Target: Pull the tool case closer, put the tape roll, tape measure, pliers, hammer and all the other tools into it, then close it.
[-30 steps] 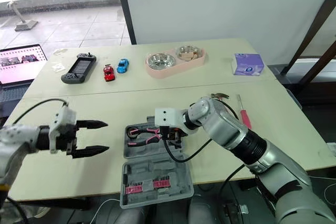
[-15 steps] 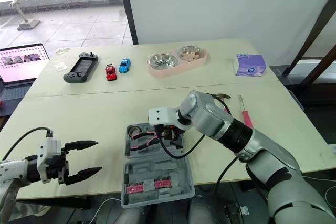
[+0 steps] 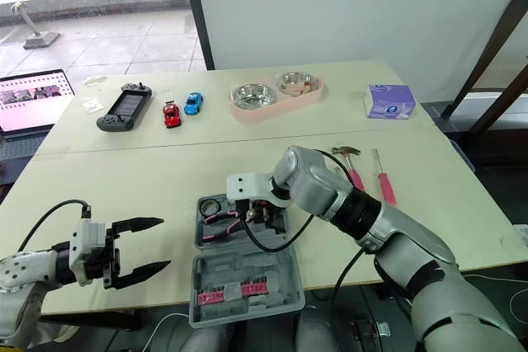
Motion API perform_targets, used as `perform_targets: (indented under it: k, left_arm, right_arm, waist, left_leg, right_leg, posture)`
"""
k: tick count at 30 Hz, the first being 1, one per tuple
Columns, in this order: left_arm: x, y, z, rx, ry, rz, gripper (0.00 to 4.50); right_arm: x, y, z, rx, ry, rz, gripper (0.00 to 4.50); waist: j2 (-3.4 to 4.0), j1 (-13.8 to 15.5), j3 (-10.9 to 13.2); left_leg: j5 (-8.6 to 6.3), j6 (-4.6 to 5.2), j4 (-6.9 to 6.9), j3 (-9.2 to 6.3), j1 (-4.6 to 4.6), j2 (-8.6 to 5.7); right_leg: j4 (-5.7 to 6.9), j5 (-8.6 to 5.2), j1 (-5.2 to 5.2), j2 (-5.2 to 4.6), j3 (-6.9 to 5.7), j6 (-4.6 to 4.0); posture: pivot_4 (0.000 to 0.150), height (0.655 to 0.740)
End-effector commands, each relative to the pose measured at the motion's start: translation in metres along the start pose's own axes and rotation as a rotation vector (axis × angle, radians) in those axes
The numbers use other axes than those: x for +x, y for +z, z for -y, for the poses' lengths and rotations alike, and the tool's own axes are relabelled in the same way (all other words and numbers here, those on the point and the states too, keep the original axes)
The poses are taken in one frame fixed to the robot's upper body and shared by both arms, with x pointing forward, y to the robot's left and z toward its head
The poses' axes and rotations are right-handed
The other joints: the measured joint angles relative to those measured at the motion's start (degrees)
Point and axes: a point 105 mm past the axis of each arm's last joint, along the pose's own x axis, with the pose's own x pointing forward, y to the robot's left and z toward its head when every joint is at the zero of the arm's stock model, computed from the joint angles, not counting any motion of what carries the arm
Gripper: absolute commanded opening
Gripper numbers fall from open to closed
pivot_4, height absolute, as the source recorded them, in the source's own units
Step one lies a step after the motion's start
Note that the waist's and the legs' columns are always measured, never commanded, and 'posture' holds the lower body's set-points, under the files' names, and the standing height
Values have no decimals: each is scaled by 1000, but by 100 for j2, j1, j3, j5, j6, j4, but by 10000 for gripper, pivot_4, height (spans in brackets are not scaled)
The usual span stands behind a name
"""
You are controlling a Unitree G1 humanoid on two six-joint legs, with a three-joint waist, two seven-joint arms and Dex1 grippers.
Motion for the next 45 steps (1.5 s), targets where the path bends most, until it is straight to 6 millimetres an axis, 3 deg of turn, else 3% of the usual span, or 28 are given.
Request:
perform_targets:
  k: [1, 28, 34, 44, 45]
  left_arm:
    - [-2, 3, -4, 17, 3, -4, 45000]
    - [-5, 1, -8, 24, 20, -35, 45000]
    - [-5, 0, -9, 22, 20, -42, 45000]
    - [-6, -1, -14, 29, 26, -51, 45000]
    - [-7, -1, -14, 29, 30, -51, 45000]
  right_arm:
    - [1, 7, 3, -25, -17, 9, 9631]
    - [18, 6, 3, 14, -14, 6, 9631]
    - [15, 11, 6, 16, -27, 39, 37665]
    - [-3, 36, 11, 80, -69, 241, 37665]
    - [-3, 35, 10, 97, -102, 274, 35340]
  waist:
    - [0, 1, 0]
    - [2, -11, -1]
    - [2, -5, -1]
    - [2, 2, -1]
    - [1, 3, -1]
  left_leg:
    - [0, 0, 0, 0, 0, 0]
    - [1, -2, -1, 0, 2, 4]
    - [1, -2, -1, 0, 2, 3]
    - [1, -2, -1, -1, 1, 3]
    - [0, -2, -2, -1, 2, 3]
  right_leg:
    - [0, 0, 0, 0, 0, 0]
    - [3, 2, -2, 5, 1, -3]
    - [2, 2, -1, 5, 1, -3]
    - [2, 2, -1, 5, 1, -3]
    - [1, 2, -1, 5, 1, -3]
  posture:
    - [1500, 7233]
    - [1500, 7233]
    - [1500, 7233]
    - [1500, 7233]
    - [1500, 7233]
